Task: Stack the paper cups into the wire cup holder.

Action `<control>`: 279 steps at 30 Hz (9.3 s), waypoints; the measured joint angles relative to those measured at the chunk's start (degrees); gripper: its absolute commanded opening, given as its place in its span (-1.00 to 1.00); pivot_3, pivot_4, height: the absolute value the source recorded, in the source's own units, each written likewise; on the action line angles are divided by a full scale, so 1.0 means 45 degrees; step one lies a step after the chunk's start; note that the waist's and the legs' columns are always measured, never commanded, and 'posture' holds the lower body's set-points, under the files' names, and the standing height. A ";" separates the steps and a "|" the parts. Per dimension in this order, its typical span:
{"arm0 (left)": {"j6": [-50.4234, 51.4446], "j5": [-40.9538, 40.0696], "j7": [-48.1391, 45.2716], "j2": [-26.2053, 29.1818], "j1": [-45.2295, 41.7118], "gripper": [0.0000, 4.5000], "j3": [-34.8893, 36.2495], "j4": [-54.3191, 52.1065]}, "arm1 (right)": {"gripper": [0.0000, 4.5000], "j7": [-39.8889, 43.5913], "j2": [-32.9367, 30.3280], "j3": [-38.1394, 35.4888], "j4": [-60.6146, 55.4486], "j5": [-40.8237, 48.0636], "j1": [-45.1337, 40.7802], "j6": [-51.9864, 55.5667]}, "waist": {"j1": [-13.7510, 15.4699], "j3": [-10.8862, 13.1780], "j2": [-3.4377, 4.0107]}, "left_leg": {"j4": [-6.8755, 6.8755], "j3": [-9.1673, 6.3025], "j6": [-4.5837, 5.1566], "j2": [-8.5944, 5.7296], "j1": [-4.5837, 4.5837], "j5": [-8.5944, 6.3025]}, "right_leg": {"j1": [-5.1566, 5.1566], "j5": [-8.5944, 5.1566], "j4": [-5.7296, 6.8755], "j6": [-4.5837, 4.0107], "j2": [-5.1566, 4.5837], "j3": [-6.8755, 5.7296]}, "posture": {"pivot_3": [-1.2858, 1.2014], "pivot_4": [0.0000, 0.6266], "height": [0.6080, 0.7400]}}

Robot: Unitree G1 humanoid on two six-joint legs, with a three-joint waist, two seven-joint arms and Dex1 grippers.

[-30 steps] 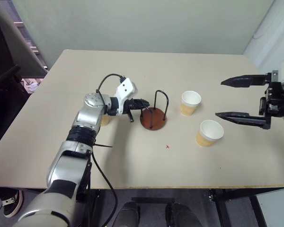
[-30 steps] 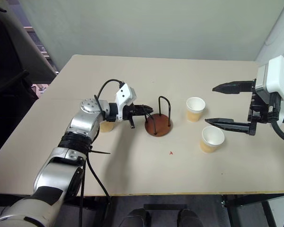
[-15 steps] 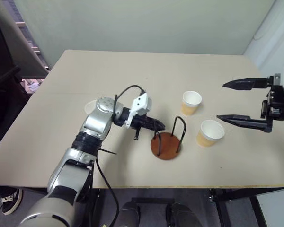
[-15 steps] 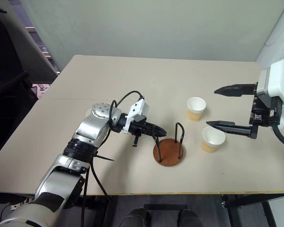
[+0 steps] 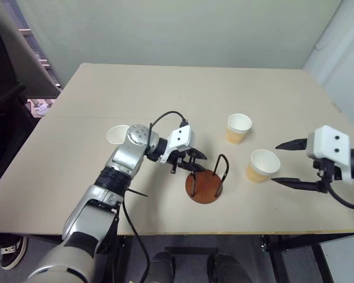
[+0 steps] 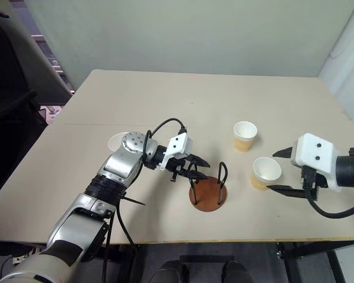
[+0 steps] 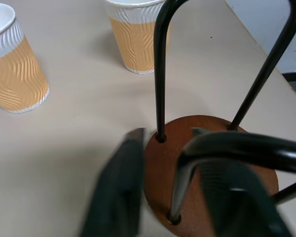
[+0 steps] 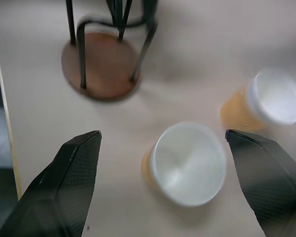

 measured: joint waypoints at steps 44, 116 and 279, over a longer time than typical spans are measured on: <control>0.4393 -0.4157 0.1451 0.4736 0.1068 0.63 0.2514 -0.7503 | -0.99 0.0894 0.1152 0.1774 0.1251 -0.0797 -0.3171 -0.0082 | -0.0311 0.0029 0.0018 | -0.0106 0.0020 -0.0047 0.0011 0.0053 0.0033 | 0.0000 -0.0015 -0.0031 -0.0096 -0.0041 -0.0018 | 0.03 -0.52 1.00; 0.4012 -0.4012 0.2869 0.5581 0.2302 0.63 0.4685 -0.6206 | -0.99 -0.0465 0.8224 0.6863 1.3537 -0.6288 -1.1096 -0.5222 | -0.0303 0.0019 -0.0010 | -0.0238 -0.0031 -0.0288 0.0177 -0.0143 0.0186 | -0.0330 0.0073 0.0046 -0.0303 0.0062 -0.0081 | 0.03 -0.52 1.00; 0.0258 -0.6659 -0.2271 0.9593 0.1957 0.83 0.1449 -0.0483 | 1.00 0.2137 0.1479 -0.1432 0.3918 0.3589 -0.1257 0.0290 | -0.0292 -0.0010 0.0020 | -0.0195 -0.0022 -0.0180 0.0183 -0.0150 0.0223 | -0.0277 0.0140 -0.0019 -0.0230 0.0128 -0.0022 | 0.03 -0.52 1.00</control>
